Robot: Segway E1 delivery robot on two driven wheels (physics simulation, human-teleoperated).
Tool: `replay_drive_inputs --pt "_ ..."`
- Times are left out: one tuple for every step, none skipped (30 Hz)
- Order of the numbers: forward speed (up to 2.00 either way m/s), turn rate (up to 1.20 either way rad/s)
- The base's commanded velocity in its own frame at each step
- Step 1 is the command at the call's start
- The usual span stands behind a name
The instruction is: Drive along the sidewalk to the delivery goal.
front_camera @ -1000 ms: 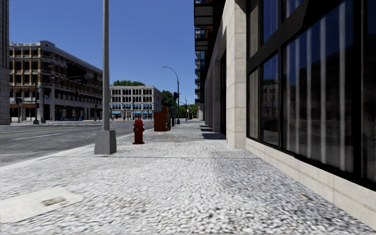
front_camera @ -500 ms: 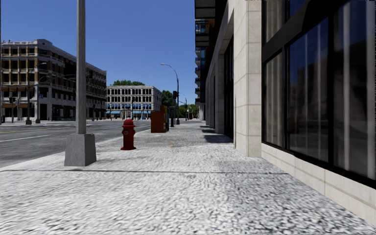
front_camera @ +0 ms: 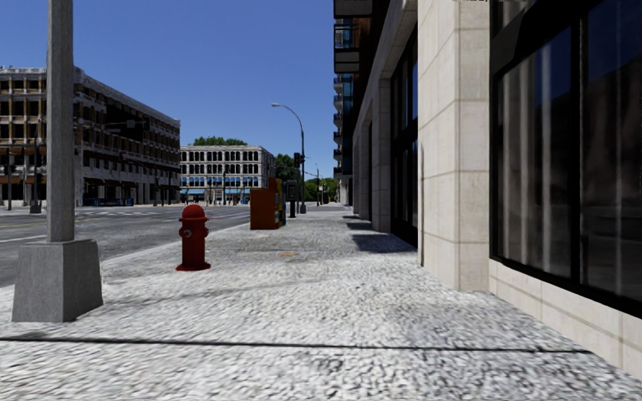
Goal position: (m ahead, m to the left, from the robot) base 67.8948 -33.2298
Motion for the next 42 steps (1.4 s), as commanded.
replay_drive_inputs --pt "1.93 0.0" --pt "1.93 0.0" --pt "1.93 0.0" --pt "1.92 0.0" --pt "1.92 0.0" --pt "1.91 0.0" --pt "1.91 0.0" --pt "1.91 0.0" --pt "1.91 0.0" --pt "1.89 0.0" --pt "1.87 0.0" --pt "1.87 0.0" --pt "1.84 0.0" --pt "1.84 0.0" --pt "1.84 0.0" --pt "1.84 0.0" --pt "1.84 0.0" --pt "1.83 0.0" --pt "1.83 0.0" --pt "1.83 0.0" --pt "1.86 0.0" --pt "1.87 0.0" --pt "1.87 0.0" --pt "1.88 0.0" --pt "1.88 0.0" --pt "1.88 0.0" --pt "1.88 0.0" --pt "1.88 0.0" --pt "1.88 0.0" --pt "1.88 0.0" --pt "1.88 0.0" --pt "1.88 0.0" --pt "1.89 0.0" --pt "2.0 0.0" --pt "2.0 0.0" --pt "2.0 0.0" --pt "2.0 0.0" --pt "2.0 0.0" --pt "2.0 0.0" --pt "2.0 0.0" --pt "2.0 0.0" --pt "2.0 0.0"
